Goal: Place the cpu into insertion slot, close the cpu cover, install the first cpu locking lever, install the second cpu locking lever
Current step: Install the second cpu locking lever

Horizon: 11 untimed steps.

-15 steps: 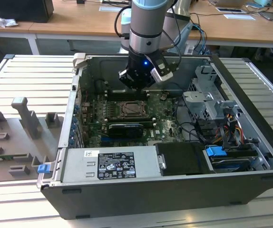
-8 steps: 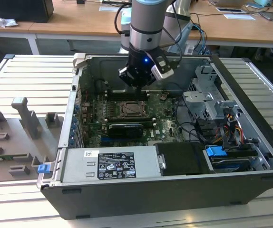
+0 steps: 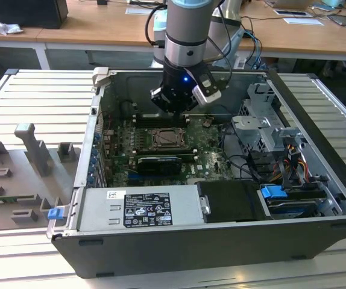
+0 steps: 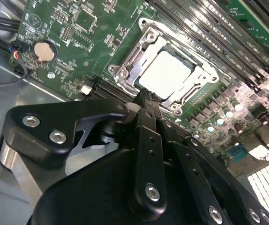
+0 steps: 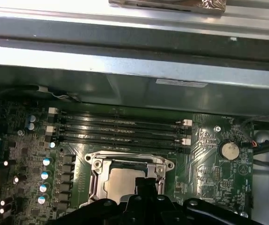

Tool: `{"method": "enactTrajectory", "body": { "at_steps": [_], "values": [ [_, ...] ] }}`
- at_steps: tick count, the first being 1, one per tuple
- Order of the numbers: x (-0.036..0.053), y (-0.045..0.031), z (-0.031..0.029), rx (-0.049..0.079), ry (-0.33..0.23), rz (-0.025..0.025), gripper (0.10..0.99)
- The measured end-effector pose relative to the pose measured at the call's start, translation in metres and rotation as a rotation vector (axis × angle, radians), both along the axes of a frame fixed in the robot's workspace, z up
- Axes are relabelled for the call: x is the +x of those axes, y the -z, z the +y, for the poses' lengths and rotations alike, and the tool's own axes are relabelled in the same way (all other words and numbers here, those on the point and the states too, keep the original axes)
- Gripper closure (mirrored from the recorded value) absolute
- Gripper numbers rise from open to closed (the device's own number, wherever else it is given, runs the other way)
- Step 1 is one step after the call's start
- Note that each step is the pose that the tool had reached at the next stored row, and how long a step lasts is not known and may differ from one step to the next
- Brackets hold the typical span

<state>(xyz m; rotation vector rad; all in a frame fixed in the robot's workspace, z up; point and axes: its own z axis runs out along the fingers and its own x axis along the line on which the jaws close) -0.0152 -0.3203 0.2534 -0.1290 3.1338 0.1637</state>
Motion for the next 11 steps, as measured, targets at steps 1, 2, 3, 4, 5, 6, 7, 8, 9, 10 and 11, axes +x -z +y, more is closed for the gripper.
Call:
{"method": "enactTrajectory", "body": {
  "at_steps": [1, 2, 3, 4, 5, 6, 7, 8, 9, 10, 11],
  "values": [
    [0.0001, -0.0082, -0.0014, 0.0, 0.0, -0.0001, 0.98],
    [0.0001, -0.0084, -0.0033, 0.0, 0.0, 0.0, 0.98],
    [0.0, -0.0083, -0.0114, 0.0, 0.0, 0.0, 0.98],
    [0.0001, -0.0084, -0.0192, 0.0, 0.0, 0.0001, 0.98],
    [0.0001, -0.0083, -0.0225, 0.0, 0.0, 0.0, 0.98],
    [0.0001, -0.0084, -0.0242, 0.0, 0.0, 0.0, 0.98],
    [0.0001, -0.0083, -0.0264, 0.0, 0.0, 0.0, 0.98],
    [0.0, -0.0083, -0.0316, 0.0, 0.0, 0.0, 0.98],
    [0.0, -0.0084, -0.0336, 0.0, 0.0, 0.0001, 0.98],
    [0.0001, -0.0084, -0.0349, 0.0, 0.0, 0.0002, 0.98],
    [0.0, -0.0083, -0.0367, 0.0, 0.001, 0.0001, 0.98]
  ]
}}
